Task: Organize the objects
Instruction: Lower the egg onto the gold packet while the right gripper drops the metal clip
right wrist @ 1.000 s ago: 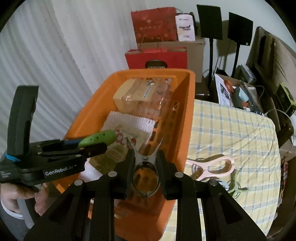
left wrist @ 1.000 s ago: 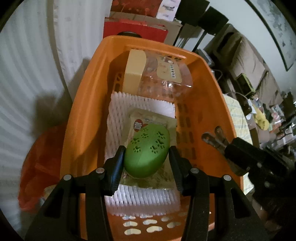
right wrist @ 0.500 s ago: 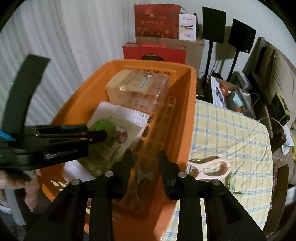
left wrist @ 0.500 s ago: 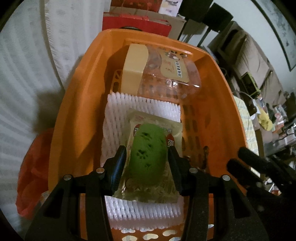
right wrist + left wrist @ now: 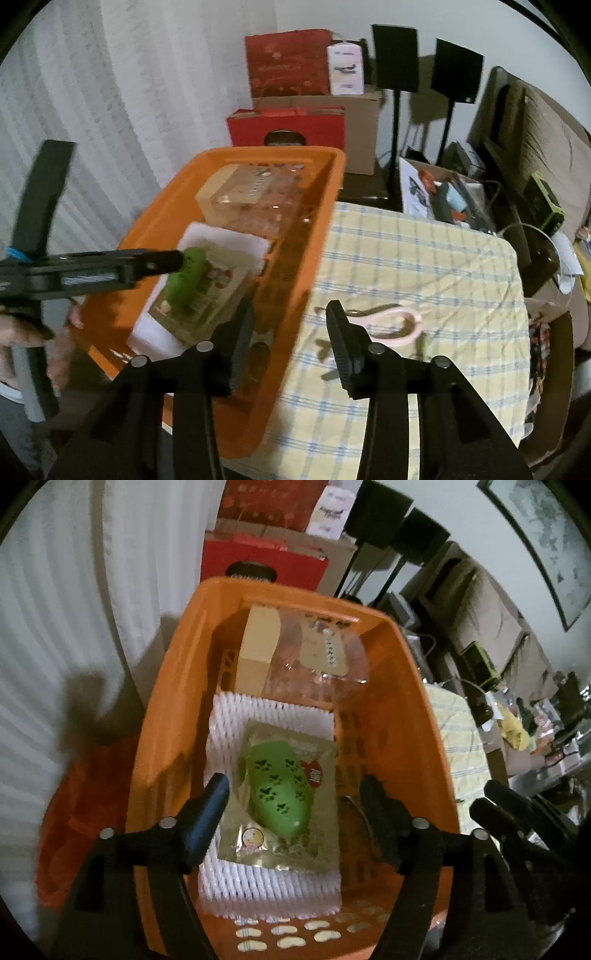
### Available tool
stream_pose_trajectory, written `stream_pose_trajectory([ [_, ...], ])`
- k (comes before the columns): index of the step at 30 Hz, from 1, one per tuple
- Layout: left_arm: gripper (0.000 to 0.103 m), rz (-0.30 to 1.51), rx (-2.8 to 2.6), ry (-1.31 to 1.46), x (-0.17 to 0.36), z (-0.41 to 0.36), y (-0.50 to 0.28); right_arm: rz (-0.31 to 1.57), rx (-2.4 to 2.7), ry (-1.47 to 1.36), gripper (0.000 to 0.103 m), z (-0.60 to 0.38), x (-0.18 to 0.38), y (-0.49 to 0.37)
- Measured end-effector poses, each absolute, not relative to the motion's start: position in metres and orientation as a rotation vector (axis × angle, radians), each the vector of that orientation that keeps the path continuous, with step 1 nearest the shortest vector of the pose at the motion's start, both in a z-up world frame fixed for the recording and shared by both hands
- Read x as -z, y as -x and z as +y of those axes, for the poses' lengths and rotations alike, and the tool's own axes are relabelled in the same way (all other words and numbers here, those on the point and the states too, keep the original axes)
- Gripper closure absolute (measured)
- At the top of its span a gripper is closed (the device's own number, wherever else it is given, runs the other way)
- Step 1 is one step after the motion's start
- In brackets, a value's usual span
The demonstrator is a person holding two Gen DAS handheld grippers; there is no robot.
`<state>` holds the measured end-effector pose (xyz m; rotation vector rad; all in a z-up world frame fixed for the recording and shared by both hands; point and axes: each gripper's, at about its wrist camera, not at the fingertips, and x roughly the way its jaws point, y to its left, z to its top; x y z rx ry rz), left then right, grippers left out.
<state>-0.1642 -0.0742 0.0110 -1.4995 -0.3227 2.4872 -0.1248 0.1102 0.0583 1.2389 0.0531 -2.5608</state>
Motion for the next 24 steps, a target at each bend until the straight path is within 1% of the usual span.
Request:
stream_pose_trajectory([
  [2, 0.022, -0.314, -2.496, 1.48, -0.017, -0.074, 0.159, 0.04, 2.576, -1.241, 0.059, 0.119, -0.059, 0.123],
  [5, 0.017, -0.295, -2.503, 1.461, -0.022, -0.07, 0.152, 0.027, 2.6, -1.242, 0.053, 0.132, -0.06, 0.12],
  [7, 0.014, -0.287, -2.5, 1.45, -0.023, -0.067, 0.147, 0.023, 2.617, -1.245, 0.045, 0.141, -0.06, 0.118],
  [10, 0.011, -0.28, -2.49, 1.433, -0.025, -0.061, 0.139, 0.019, 2.641, -1.256, 0.039, 0.153, -0.06, 0.116],
  [12, 0.01, -0.273, -2.483, 1.419, -0.027, -0.055, 0.135, 0.015, 2.651, -1.264, 0.038, 0.161, -0.06, 0.116],
  [13, 0.009, -0.266, -2.481, 1.412, -0.028, -0.051, 0.133, 0.016, 2.657, -1.266, 0.037, 0.165, -0.06, 0.115],
  [14, 0.005, -0.254, -2.481, 1.402, -0.029, -0.047, 0.13, 0.018, 2.666, -1.268, 0.037, 0.169, -0.06, 0.114],
  [16, 0.002, -0.243, -2.47, 1.38, -0.031, -0.039, 0.126, 0.022, 2.678, -1.272, 0.033, 0.176, -0.06, 0.112],
  [19, 0.002, -0.229, -2.445, 1.367, -0.031, -0.025, 0.122, 0.01, 2.692, -1.286, 0.03, 0.187, -0.057, 0.11],
  [24, 0.002, -0.195, -2.418, 1.346, -0.032, -0.003, 0.116, -0.014, 2.705, -1.332, 0.03, 0.205, -0.047, 0.108],
])
